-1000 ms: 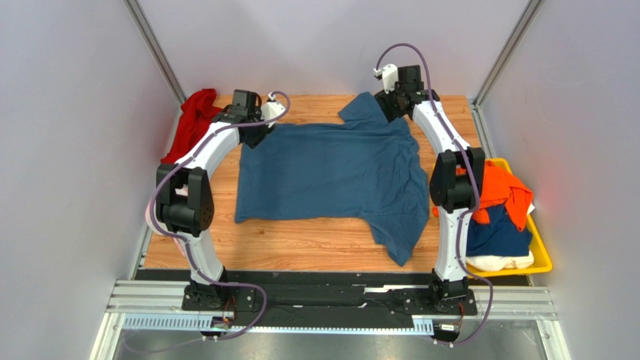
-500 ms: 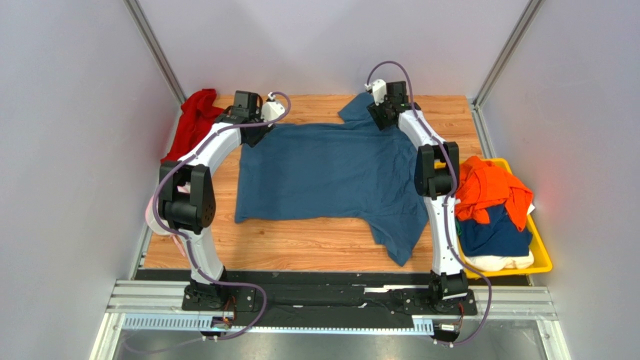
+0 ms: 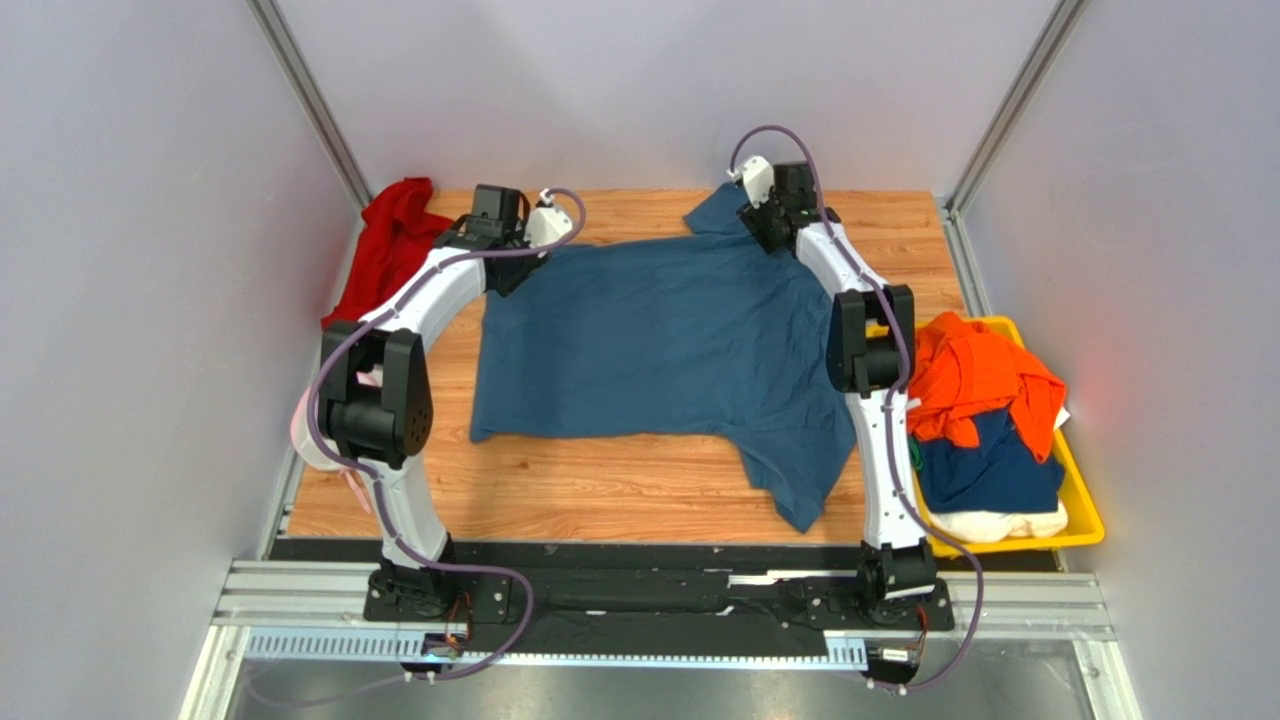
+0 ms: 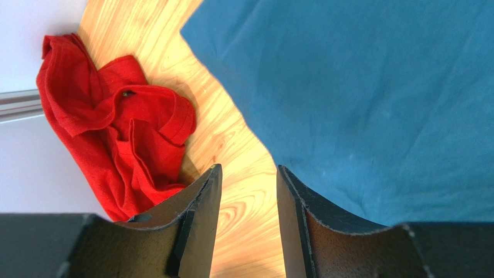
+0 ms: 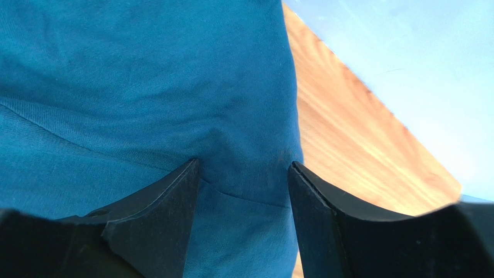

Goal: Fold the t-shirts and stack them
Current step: Flatten out the tshirt

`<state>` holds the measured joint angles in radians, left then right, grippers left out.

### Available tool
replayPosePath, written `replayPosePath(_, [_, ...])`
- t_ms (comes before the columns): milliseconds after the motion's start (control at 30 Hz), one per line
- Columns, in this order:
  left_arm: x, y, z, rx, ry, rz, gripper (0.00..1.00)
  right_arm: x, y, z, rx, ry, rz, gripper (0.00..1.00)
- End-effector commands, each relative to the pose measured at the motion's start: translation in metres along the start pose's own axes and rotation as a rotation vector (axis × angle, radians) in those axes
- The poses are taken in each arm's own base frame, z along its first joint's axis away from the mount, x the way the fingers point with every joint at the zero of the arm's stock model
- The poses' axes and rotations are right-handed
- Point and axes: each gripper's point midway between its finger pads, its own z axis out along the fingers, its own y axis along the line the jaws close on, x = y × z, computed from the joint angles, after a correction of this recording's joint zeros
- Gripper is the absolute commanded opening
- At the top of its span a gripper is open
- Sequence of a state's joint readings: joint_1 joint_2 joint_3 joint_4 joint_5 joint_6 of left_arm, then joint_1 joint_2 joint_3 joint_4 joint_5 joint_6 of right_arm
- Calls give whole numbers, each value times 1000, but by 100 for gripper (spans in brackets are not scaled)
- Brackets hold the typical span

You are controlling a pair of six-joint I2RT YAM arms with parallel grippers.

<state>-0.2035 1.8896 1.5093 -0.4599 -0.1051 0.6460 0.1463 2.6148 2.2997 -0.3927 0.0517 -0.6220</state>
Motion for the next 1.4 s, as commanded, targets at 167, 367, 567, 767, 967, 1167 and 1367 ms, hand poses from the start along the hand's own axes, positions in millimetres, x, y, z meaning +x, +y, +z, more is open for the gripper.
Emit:
replayPosePath(167, [1,4,5,-26,10,41,48,32,-41,8,120,76,-66,63])
replayPosePath(367, [-4,2,4,-16,-11,20,48,14,-37,-15,95,38,-26,64])
replayPosePath(567, [-9,-1,-1,-3,-41,-3,48,-17,-40,-52,81,-23,24,70])
replayPosePath(767, [-14,-5,-14,14,-77,-12,49,-51,-33,-113,37,-96,77,73])
replayPosePath(967, [-9,-30,-41,133,-102,16,51,-53,-8,-201,-62,-79,79,75])
replayPosePath(1167, [28,-75,-73,260,-61,114,51,43,62,-304,-318,255,-110,70])
replayPosePath(1367, [50,-103,-87,308,-54,154,50,126,120,-416,-516,410,-297,67])
